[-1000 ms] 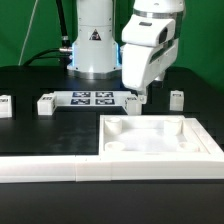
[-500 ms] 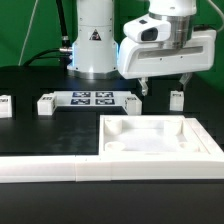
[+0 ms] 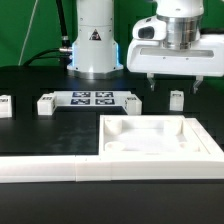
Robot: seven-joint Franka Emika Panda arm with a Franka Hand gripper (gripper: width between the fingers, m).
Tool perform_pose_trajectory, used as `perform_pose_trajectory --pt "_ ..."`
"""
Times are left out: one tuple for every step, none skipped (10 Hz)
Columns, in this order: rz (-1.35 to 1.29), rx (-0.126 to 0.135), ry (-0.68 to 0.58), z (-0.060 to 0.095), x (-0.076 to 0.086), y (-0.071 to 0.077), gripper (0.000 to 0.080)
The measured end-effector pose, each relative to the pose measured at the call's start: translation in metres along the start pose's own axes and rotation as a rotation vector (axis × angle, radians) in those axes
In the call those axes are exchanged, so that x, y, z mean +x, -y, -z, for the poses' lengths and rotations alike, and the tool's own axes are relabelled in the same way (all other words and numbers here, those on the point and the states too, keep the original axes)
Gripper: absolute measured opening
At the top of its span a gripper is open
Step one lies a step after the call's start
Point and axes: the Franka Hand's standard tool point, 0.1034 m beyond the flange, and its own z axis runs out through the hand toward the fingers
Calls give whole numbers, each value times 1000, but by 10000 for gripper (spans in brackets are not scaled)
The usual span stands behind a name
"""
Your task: Assemble one leg
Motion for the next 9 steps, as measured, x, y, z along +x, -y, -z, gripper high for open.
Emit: perform_pose_trajectory --pt "-25 29 -28 -11 -12 3 649" --pt "-20 30 -15 -20 -33 4 649" --pt "19 32 -9 -22 -39 7 649" --pt "85 36 -2 -24 -39 4 649" --pt "74 37 -3 -23 -38 5 649" --pt "94 24 33 -24 -41 2 649" --pt "101 7 103 -24 -40 -2 649" --pt "102 -3 177 -23 -39 -2 649" --pt "113 -12 232 -24 -39 1 649"
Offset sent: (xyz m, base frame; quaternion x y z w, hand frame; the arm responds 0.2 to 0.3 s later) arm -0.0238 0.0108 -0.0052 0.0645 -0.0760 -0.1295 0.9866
